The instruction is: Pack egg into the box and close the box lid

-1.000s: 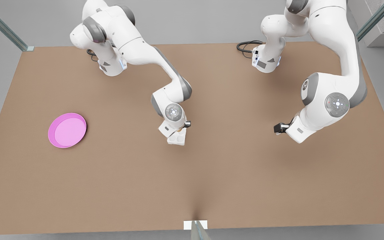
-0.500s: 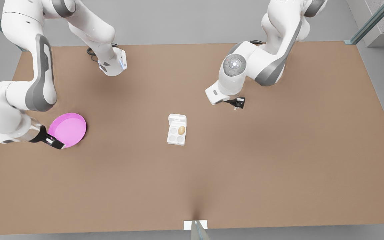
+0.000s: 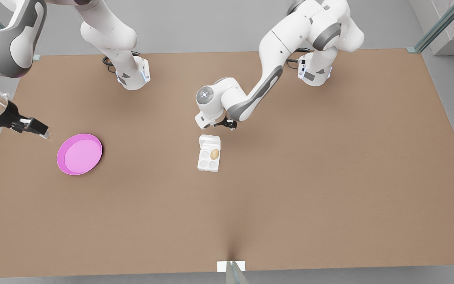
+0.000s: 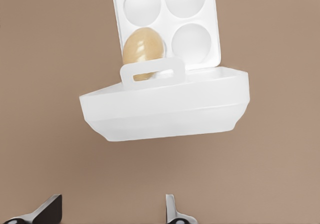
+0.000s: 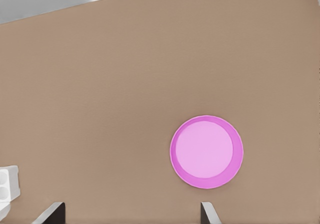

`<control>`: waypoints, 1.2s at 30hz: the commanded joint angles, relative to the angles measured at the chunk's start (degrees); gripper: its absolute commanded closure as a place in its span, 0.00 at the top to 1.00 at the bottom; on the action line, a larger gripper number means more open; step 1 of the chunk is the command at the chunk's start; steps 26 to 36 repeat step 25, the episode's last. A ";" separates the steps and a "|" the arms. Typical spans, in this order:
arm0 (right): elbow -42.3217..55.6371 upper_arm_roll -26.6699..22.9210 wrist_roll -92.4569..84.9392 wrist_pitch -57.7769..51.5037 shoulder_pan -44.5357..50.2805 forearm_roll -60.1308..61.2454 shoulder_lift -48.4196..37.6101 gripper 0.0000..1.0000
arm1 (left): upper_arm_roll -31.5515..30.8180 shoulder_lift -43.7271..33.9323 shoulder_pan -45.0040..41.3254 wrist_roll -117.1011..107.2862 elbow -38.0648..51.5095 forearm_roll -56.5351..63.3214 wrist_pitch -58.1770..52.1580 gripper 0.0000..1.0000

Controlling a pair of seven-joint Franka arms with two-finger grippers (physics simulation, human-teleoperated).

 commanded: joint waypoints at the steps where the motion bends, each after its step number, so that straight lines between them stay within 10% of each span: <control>1: 0.10 2.63 -14.40 1.12 2.91 -0.38 -0.03 1.00 | 0.24 1.04 0.18 -23.75 0.41 2.41 6.92 1.00; 15: -0.17 -3.07 -14.31 2.27 11.09 -4.25 0.68 1.00 | 1.56 7.10 5.45 -17.33 11.13 4.78 4.19 1.00; 22: -0.25 -3.07 -14.31 2.00 11.53 -3.55 0.85 1.00 | -0.37 -16.53 39.55 20.88 6.92 3.56 -24.37 1.00; 24: -0.25 -3.07 -14.31 2.00 11.70 -3.55 0.85 1.00 | 13.17 -26.99 42.10 51.93 -0.37 -15.96 -25.96 1.00; 36: -0.25 -3.07 -14.31 2.00 11.70 -3.55 0.85 1.00 | 11.50 -29.20 43.24 51.84 -2.23 -15.78 -22.44 1.00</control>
